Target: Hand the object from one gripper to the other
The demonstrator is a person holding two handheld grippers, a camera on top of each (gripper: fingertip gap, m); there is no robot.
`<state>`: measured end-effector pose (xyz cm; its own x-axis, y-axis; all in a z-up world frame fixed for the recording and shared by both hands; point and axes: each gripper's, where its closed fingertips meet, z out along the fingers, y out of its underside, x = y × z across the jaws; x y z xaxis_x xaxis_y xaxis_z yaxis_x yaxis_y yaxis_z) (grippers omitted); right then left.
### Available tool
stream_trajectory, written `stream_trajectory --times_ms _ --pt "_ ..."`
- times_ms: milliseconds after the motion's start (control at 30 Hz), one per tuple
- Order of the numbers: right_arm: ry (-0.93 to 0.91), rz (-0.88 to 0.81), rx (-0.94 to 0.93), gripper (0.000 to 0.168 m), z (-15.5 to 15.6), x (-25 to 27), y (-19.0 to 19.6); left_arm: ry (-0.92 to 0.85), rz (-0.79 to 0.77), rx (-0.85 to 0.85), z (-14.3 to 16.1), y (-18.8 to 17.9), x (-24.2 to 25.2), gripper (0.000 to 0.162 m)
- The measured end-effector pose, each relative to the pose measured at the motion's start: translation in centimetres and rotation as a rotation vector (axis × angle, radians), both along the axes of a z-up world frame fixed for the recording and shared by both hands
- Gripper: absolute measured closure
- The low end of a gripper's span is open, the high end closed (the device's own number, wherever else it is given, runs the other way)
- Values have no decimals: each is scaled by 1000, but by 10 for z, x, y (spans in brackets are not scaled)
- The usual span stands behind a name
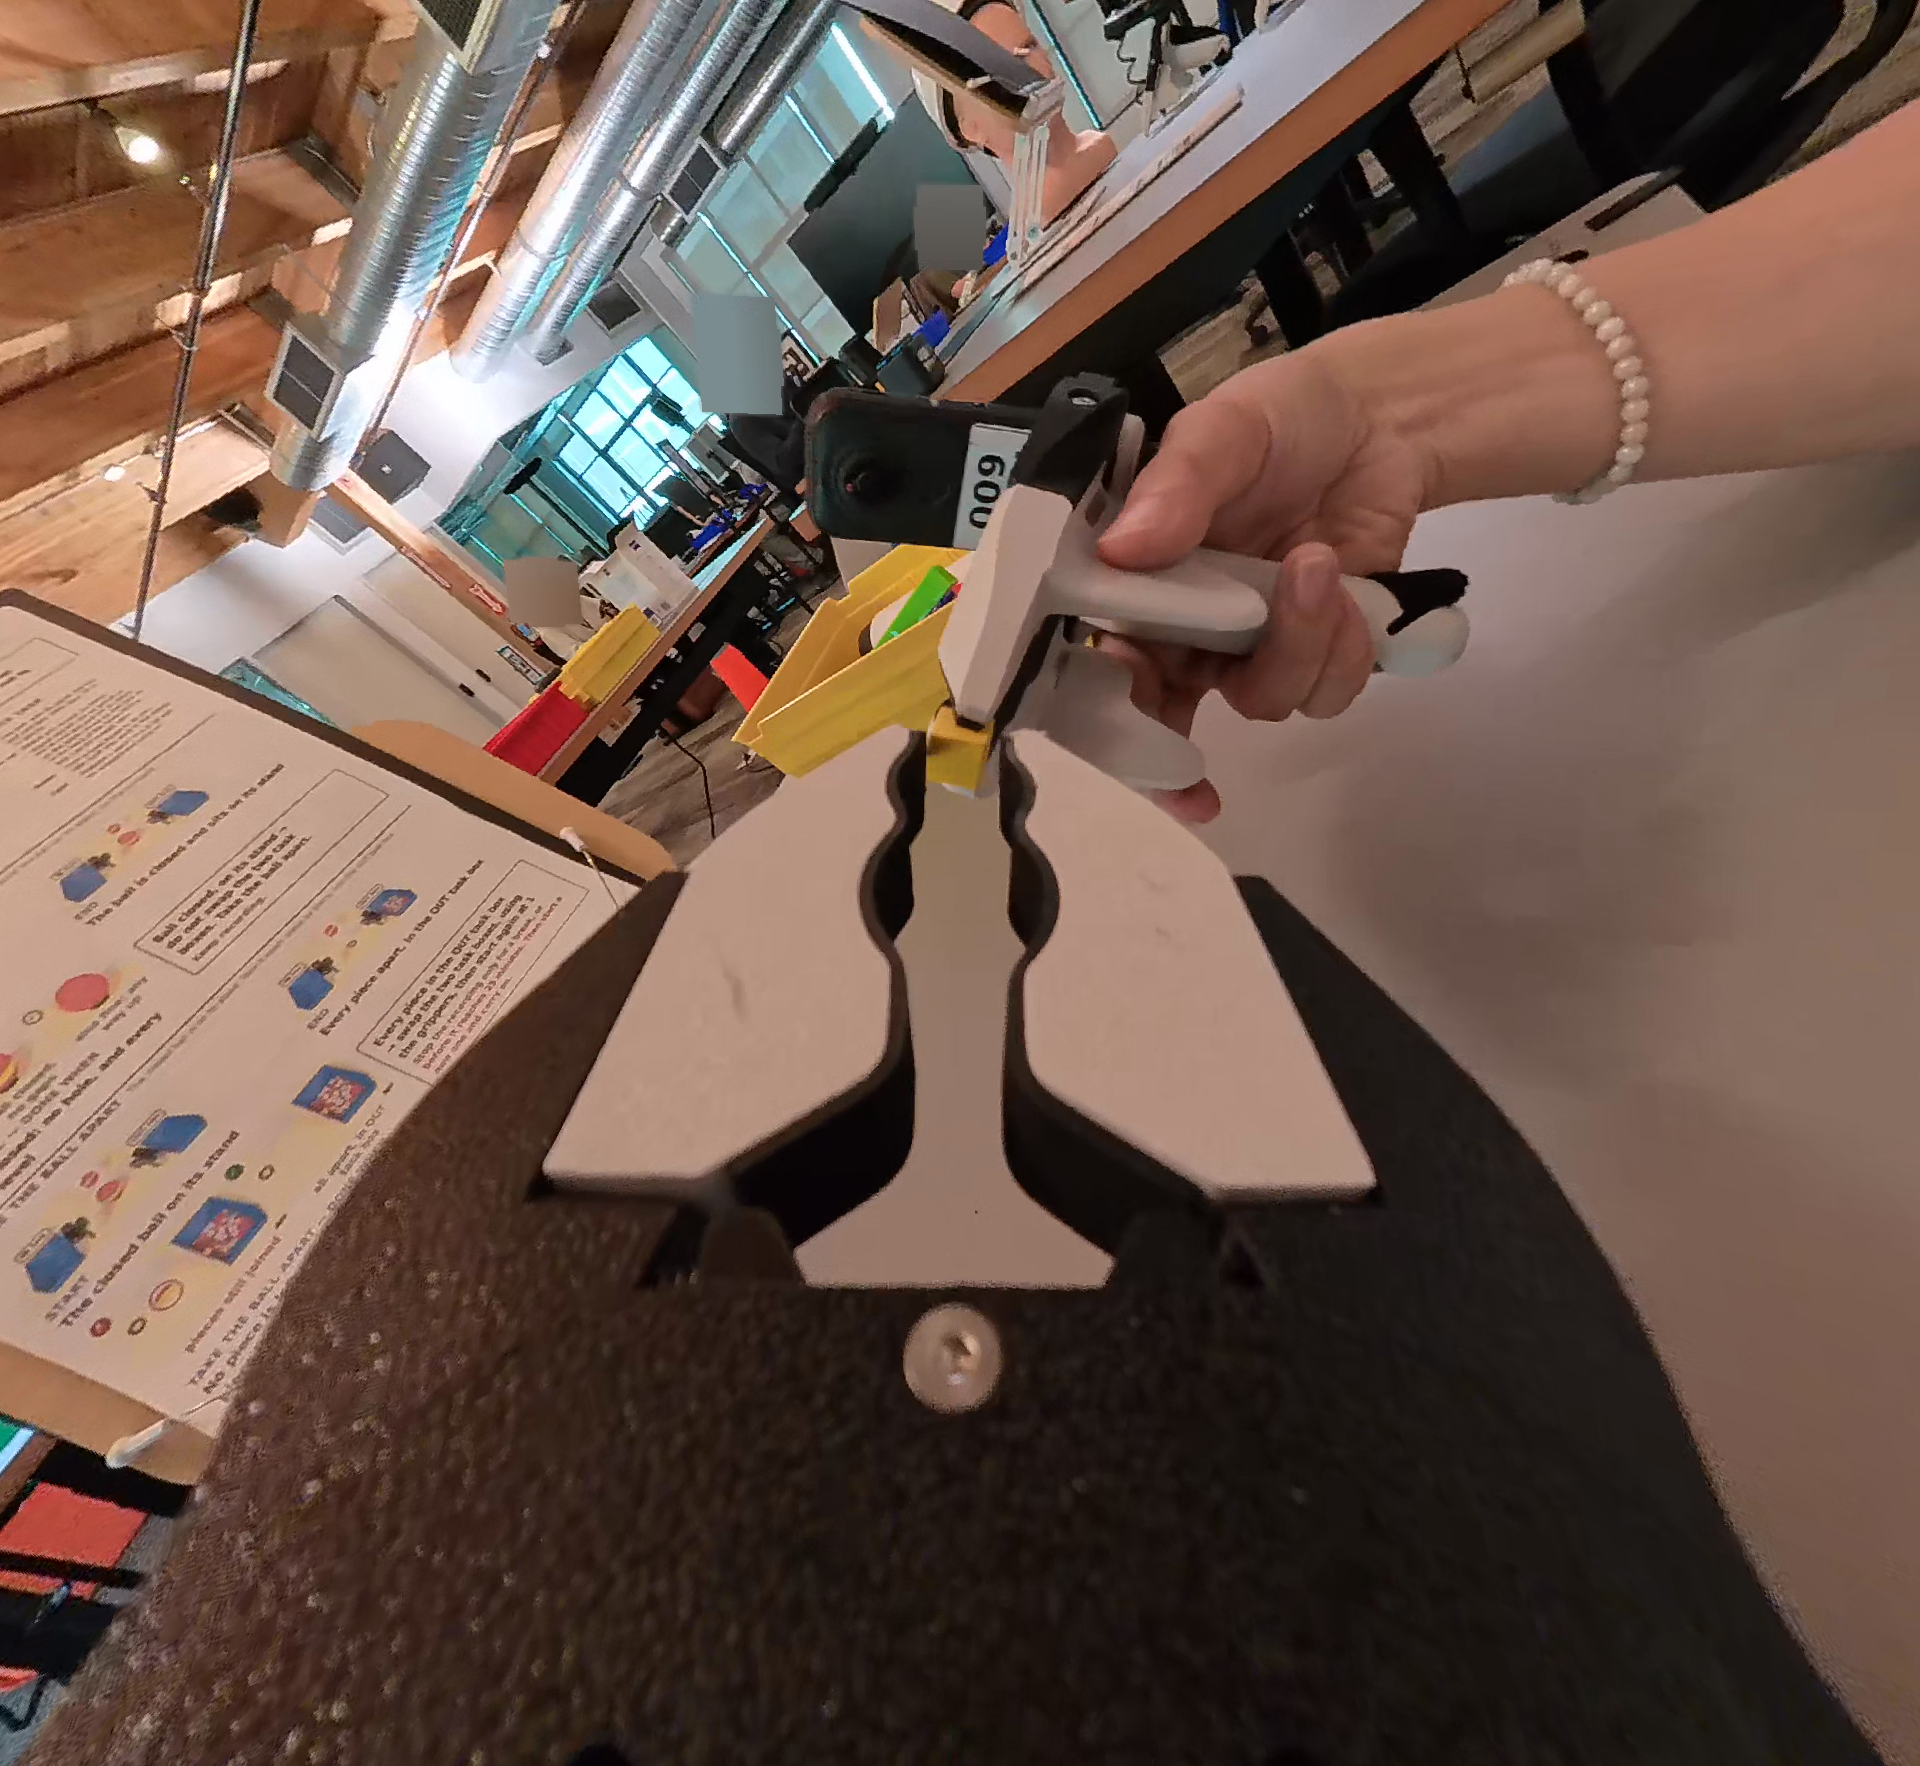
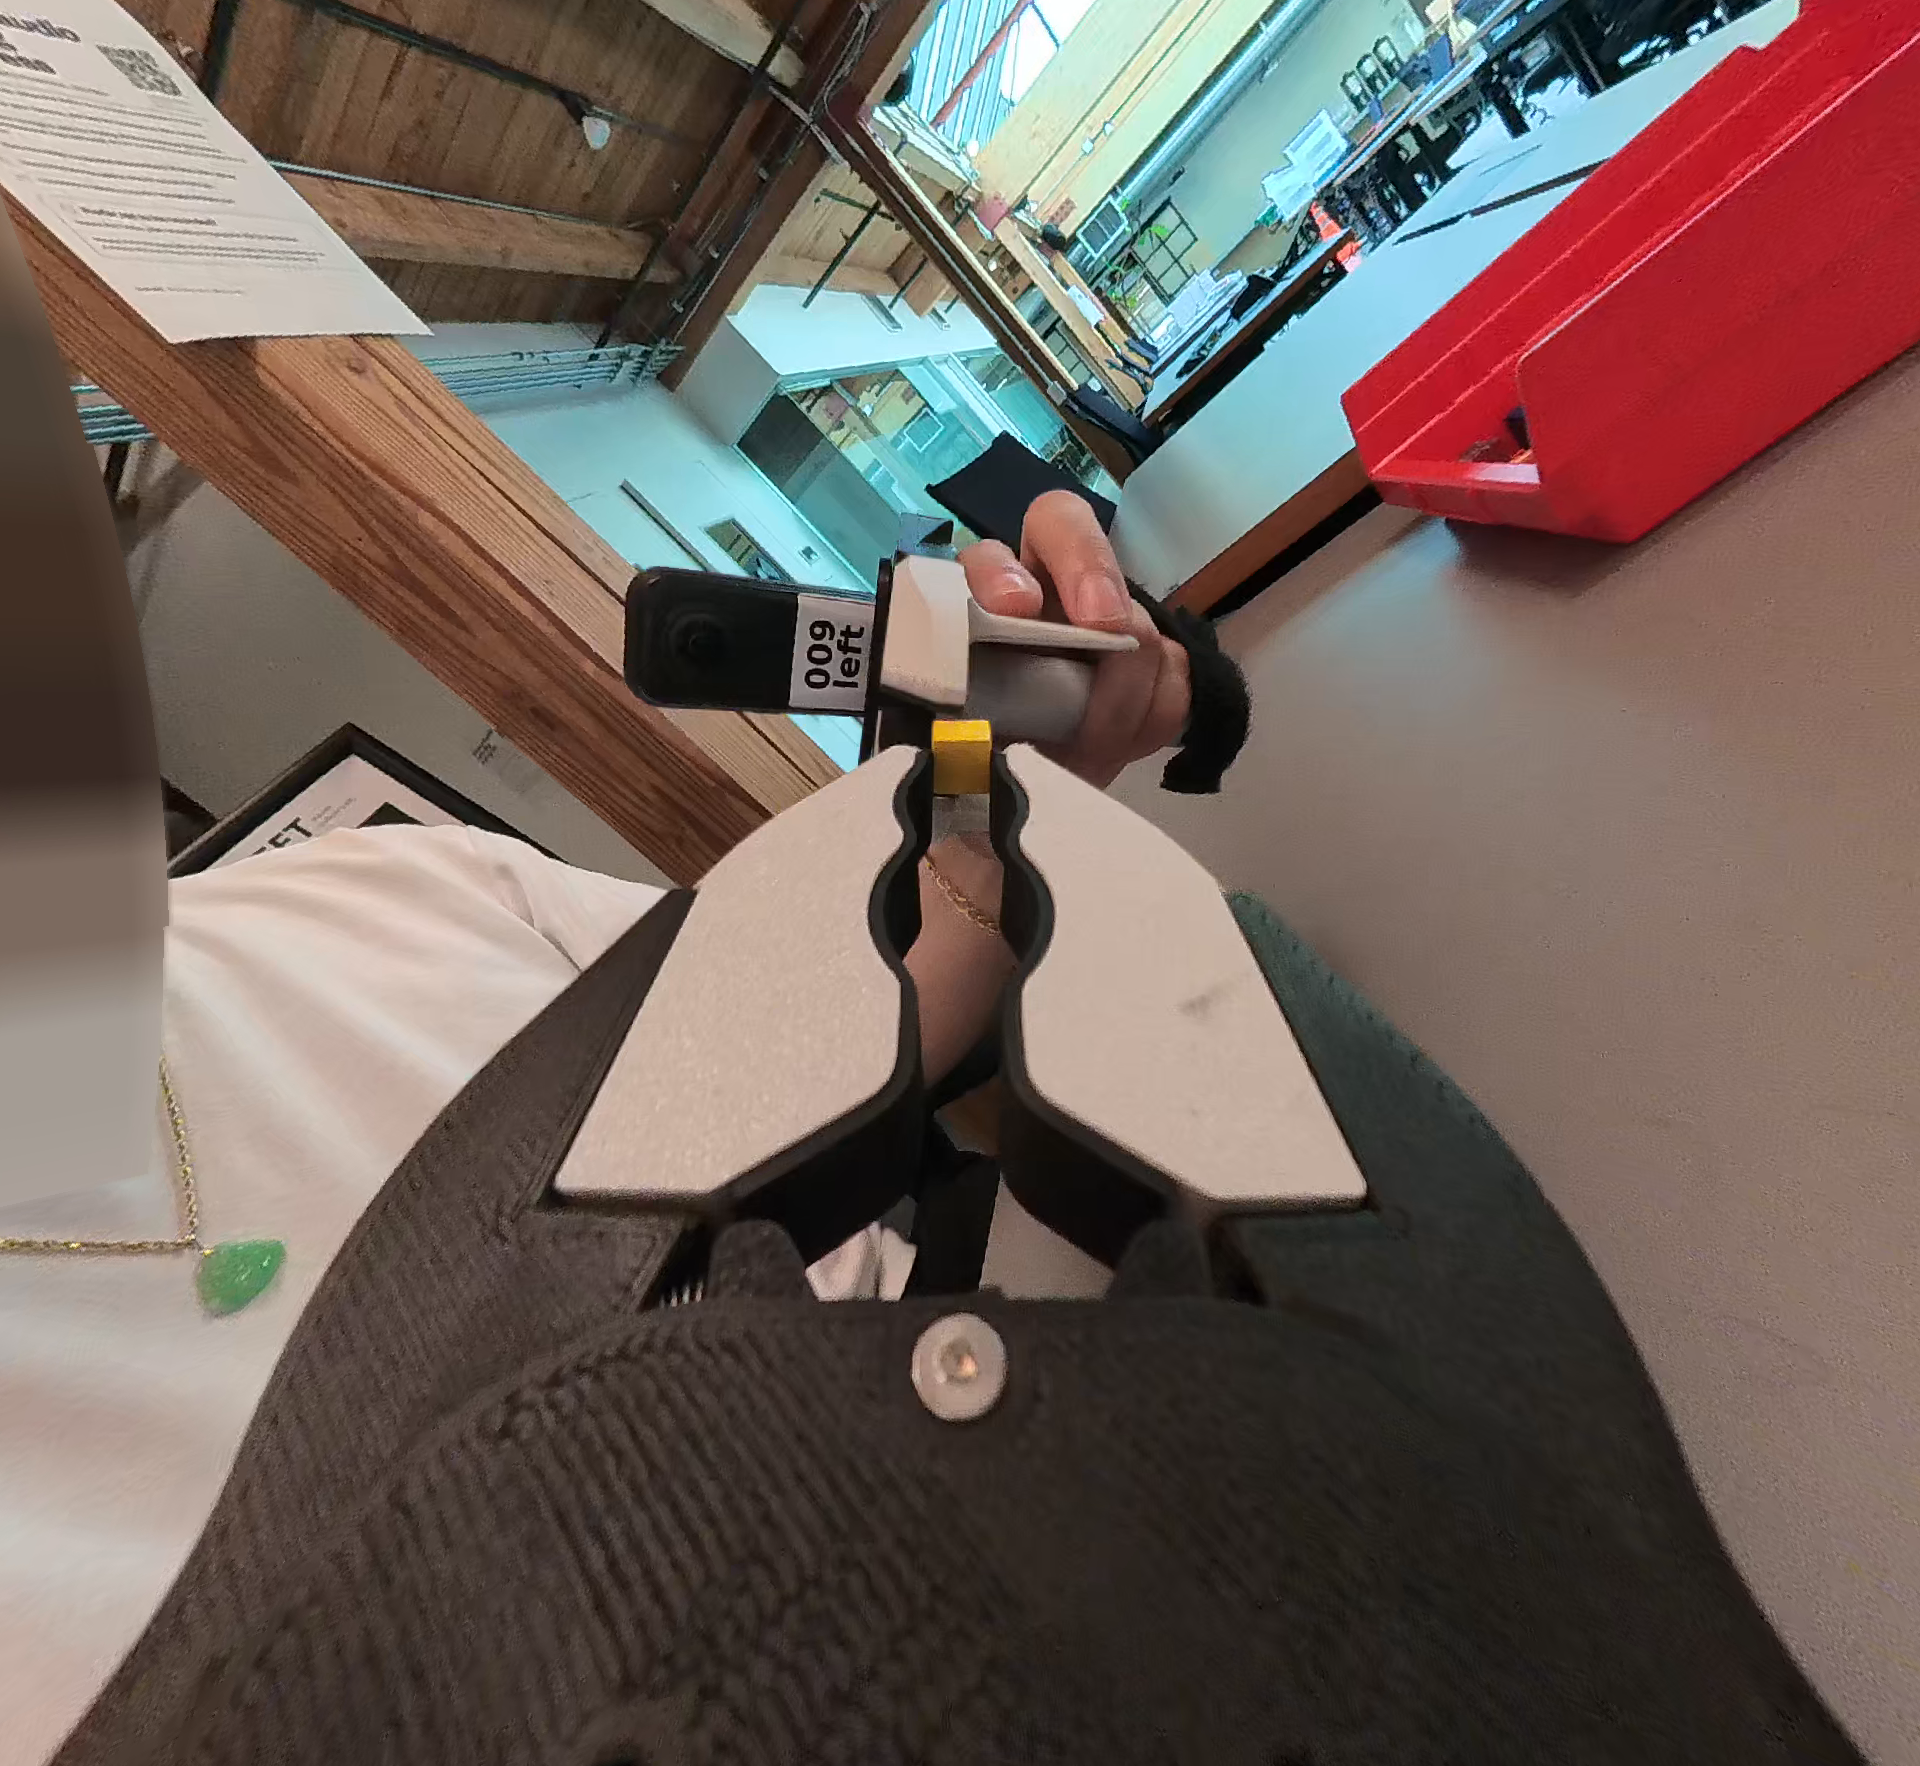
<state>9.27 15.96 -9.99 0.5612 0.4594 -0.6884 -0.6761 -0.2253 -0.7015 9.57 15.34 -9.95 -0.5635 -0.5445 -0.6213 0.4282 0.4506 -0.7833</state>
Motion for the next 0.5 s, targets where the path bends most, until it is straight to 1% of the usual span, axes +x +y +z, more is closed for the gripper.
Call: stream_trajectory --times_ms 333,433,500 --pt "-5 -20 -19 158 -2 1 1 -11 32 51 -1 1 3 153" --pt "-21 -33 -21 158 -2 3 -1 -13 46 28 0 1 5 153" --pt "-25 -30 -6 152 1 4 -3 0 41 -16 3 3 6 153"
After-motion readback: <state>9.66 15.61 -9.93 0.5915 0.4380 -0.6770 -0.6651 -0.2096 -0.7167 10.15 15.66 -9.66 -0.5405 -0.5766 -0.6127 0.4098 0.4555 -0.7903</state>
